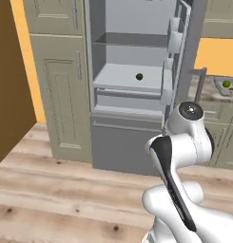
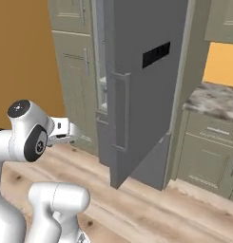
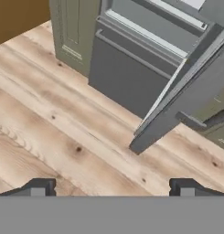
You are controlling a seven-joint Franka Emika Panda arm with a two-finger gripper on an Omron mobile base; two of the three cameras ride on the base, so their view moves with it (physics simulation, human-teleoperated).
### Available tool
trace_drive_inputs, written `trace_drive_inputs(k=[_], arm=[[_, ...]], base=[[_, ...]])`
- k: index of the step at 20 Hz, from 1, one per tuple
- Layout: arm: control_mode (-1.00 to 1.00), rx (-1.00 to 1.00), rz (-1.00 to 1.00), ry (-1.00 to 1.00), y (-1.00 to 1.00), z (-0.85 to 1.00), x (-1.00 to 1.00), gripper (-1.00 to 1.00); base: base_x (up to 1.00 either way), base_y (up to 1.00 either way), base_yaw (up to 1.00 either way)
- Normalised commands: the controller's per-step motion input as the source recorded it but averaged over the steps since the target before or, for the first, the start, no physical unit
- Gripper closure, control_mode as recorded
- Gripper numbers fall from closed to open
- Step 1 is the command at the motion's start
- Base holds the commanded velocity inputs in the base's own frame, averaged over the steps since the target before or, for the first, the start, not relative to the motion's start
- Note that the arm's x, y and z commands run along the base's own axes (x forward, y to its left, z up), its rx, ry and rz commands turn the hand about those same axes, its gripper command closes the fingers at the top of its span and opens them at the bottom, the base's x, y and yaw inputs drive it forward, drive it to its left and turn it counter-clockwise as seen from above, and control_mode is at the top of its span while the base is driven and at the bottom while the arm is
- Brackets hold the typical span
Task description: Place one lime and one chicken drumstick in each tupperware on the nearby counter, to pack two identical lunches.
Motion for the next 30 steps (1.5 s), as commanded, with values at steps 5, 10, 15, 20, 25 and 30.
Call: trace_drive_inputs(k=[5,10,15,20,25,30], arm=[[1.0,0.0,0.0,0.0,0.0,0.0,0.0,-1.0],[1.0,0.0,0.0,0.0,0.0,0.0,0.0,-1.0],[1.0,0.0,0.0,0.0,0.0,0.0,0.0,-1.0],[1.0,0.0,0.0,0.0,0.0,0.0,0.0,-1.0],[1.0,0.0,0.0,0.0,0.0,0.0,0.0,-1.0],[1.0,0.0,0.0,0.0,0.0,0.0,0.0,-1.0]], base=[[0.04,1.0,0.31],[0.14,0.6,0.01],[0.39,0.35,-0.36],[0.32,0.18,-0.5],[0.24,0.04,-0.5],[0.4,0.18,-0.45]])
